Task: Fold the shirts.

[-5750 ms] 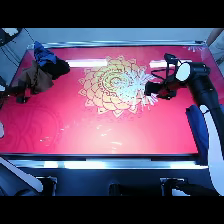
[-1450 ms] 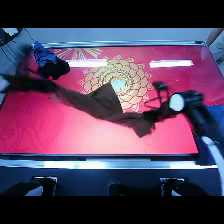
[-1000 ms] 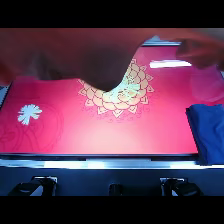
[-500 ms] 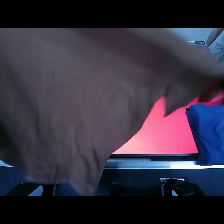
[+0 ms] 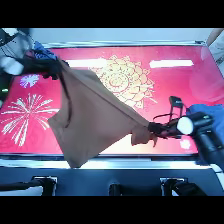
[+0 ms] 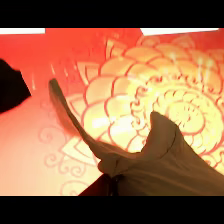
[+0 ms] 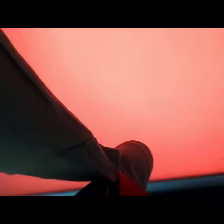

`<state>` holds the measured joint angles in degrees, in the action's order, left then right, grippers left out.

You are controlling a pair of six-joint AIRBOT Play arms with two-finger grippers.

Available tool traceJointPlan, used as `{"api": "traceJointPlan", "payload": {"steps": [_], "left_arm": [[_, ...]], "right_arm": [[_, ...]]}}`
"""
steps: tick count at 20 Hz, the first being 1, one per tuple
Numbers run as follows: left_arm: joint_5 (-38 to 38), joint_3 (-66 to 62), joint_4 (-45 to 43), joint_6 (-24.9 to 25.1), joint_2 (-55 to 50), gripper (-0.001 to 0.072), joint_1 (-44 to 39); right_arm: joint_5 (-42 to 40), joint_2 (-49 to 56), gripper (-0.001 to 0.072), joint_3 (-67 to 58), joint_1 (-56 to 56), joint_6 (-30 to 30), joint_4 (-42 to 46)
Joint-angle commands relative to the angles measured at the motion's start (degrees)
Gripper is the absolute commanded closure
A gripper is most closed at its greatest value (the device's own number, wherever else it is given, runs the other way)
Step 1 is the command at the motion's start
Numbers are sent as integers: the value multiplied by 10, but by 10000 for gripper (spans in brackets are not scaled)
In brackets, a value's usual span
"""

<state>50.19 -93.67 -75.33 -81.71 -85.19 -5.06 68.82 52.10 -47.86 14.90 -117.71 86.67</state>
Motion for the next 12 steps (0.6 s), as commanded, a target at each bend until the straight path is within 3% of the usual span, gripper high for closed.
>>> {"api": "traceJointPlan", "payload": {"steps": [1,3,4,5,6,7,9,12], "left_arm": [[27,13,32,7,-91,682,-30],[63,13,33,8,-104,674,-46],[79,13,33,8,-104,570,-49],[96,10,31,8,-102,373,-48],[134,-3,21,8,-101,158,-42],[192,-23,2,8,-101,37,-32],[326,-59,-35,-4,-96,19,2],[368,-13,-21,-71,-55,19,71]], "right_arm": [[-222,44,668,96,0,-101,-8],[-260,73,668,96,0,-158,-32],[-281,81,643,95,0,-160,-43],[-284,80,474,91,0,-160,-50],[-275,72,205,76,0,-154,-46],[-259,62,59,53,0,-126,-31],[-176,46,81,-35,-9,-42,33],[-120,46,81,-156,-106,28,58]]}}
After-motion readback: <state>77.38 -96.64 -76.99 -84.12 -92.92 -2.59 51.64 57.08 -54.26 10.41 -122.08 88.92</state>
